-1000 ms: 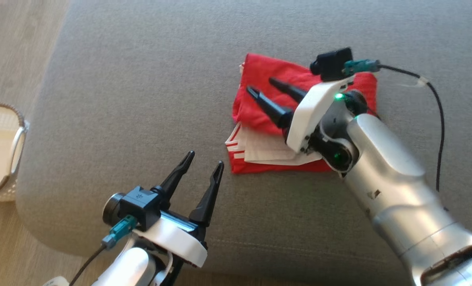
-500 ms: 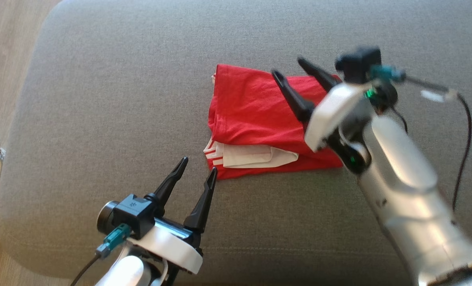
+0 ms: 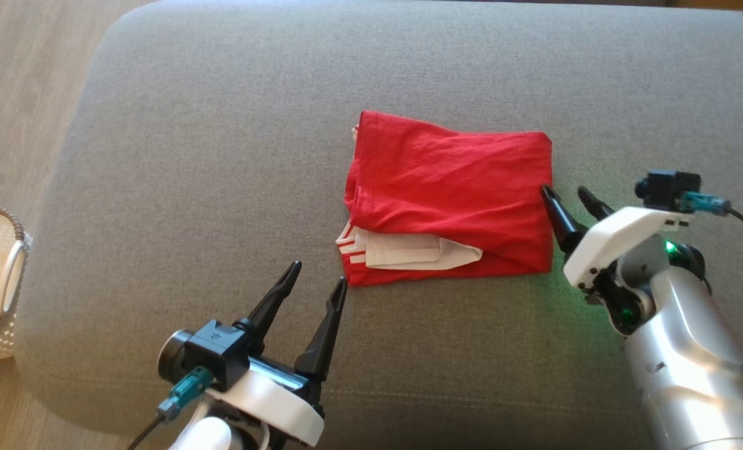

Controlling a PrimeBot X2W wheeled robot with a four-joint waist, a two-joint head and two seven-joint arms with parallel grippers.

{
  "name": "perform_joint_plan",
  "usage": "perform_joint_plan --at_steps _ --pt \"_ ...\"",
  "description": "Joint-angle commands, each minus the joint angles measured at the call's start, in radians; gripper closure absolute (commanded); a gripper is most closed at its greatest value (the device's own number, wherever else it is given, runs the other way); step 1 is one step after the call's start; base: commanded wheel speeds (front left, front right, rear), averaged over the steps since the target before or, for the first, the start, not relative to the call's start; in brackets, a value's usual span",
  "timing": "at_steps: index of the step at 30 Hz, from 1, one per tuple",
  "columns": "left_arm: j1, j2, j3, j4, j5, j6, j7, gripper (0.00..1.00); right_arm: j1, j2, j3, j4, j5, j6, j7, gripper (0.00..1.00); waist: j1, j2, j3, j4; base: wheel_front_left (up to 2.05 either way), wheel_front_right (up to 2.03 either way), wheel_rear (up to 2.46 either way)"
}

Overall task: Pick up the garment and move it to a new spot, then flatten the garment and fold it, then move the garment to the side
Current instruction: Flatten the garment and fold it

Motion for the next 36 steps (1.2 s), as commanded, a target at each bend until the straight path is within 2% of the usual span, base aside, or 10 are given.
perform_joint_plan --at_steps 1,10,14,16,18,19,28,29,30,36 --pt "-0.016 0.003 0.033 -0.037 0.011 0.002 -0.012 0.0 -0.01 0.012 -0.01 -0.012 0.013 0.0 0.015 0.0 0.0 0.0 -0.004 0.005 0.0 0.0 0.0" --pt "-0.017 -0.004 0.03 -0.045 0.016 0.005 -0.012 0.0 -0.03 0.018 -0.04 0.073 0.065 0.0 0.078 0.0 0.0 0.0 0.008 0.026 0.0 0.0 0.0" --pt "-0.018 -0.007 0.033 -0.045 0.019 0.005 -0.012 0.0 -0.046 0.02 -0.021 0.102 0.082 0.0 0.069 0.56 0.0 0.0 0.013 0.035 0.0 0.0 0.0" --pt "-0.016 -0.009 0.035 -0.044 0.02 0.005 -0.012 0.0 -0.055 0.02 -0.007 0.113 0.097 0.0 0.06 0.71 0.0 0.0 0.013 0.037 0.0 0.0 0.0" --pt "-0.014 -0.01 0.037 -0.043 0.02 0.004 -0.012 0.0 -0.063 0.02 0.006 0.125 0.11 0.0 0.051 0.96 0.0 0.0 0.011 0.037 0.0 0.0 0.0" --pt "-0.013 -0.011 0.037 -0.042 0.02 0.004 -0.012 0.0 -0.067 0.02 0.012 0.131 0.113 0.0 0.046 1.0 0.0 0.0 0.01 0.036 0.0 0.0 0.0" --pt "-0.005 -0.01 0.05 -0.042 0.023 0.004 -0.012 0.0 -0.096 0.015 0.035 0.176 0.112 0.0 0.008 1.0 0.0 0.0 0.002 0.02 0.0 0.0 0.0" --pt "-0.004 -0.009 0.053 -0.043 0.023 0.005 -0.012 0.0 -0.098 0.009 0.036 0.182 0.103 0.0 0.003 0.74 0.0 0.0 0.001 0.016 0.0 0.0 0.0" --pt "-0.002 -0.009 0.055 -0.043 0.023 0.005 -0.012 0.0 -0.101 0.003 0.033 0.186 0.092 0.0 -0.012 0.0 0.0 0.0 0.001 0.011 0.0 0.0 0.0" --pt "0.022 -0.029 0.095 -0.038 0.009 0.029 -0.012 0.0 -0.06 -0.013 0.047 0.142 0.009 0.0 -0.179 0.0 0.0 0.0 -0.032 -0.015 0.0 0.0 0.0"
